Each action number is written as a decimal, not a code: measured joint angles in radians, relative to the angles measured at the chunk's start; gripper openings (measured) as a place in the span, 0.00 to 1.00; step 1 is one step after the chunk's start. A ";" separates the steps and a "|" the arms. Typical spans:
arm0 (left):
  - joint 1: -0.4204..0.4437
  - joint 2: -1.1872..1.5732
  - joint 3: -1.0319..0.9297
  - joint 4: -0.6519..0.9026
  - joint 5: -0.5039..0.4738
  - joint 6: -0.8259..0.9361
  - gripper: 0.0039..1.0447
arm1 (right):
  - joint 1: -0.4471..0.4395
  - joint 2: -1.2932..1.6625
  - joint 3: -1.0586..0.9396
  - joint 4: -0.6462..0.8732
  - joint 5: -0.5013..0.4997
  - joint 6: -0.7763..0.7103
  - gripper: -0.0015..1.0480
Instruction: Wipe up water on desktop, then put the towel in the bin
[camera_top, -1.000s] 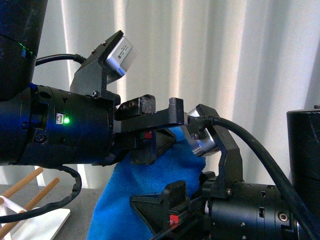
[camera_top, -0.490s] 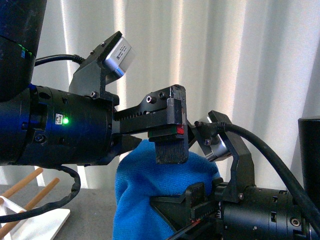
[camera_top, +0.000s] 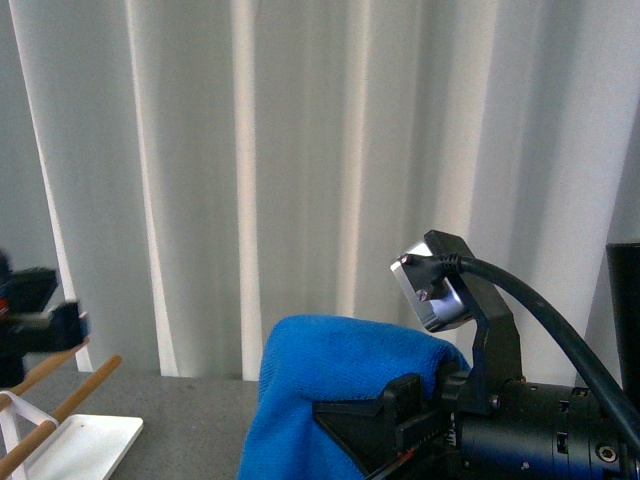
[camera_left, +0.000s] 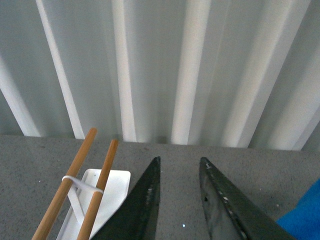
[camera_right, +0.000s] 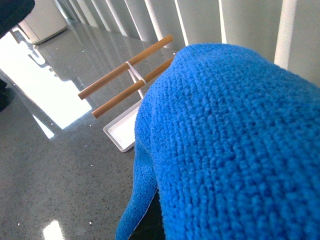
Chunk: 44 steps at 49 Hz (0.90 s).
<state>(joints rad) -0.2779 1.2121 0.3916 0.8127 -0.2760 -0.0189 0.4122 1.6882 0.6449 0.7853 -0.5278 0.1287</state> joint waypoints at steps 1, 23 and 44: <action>0.007 -0.013 -0.017 0.000 0.010 0.000 0.22 | 0.000 -0.003 0.000 -0.002 -0.002 -0.002 0.04; 0.161 -0.343 -0.271 -0.072 0.166 0.011 0.03 | -0.031 -0.032 -0.019 -0.024 0.003 -0.031 0.04; 0.276 -0.562 -0.369 -0.177 0.272 0.011 0.03 | -0.032 -0.039 -0.039 -0.026 0.013 -0.052 0.04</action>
<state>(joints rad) -0.0017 0.6502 0.0231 0.6353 -0.0040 -0.0074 0.3805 1.6489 0.6064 0.7597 -0.5144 0.0765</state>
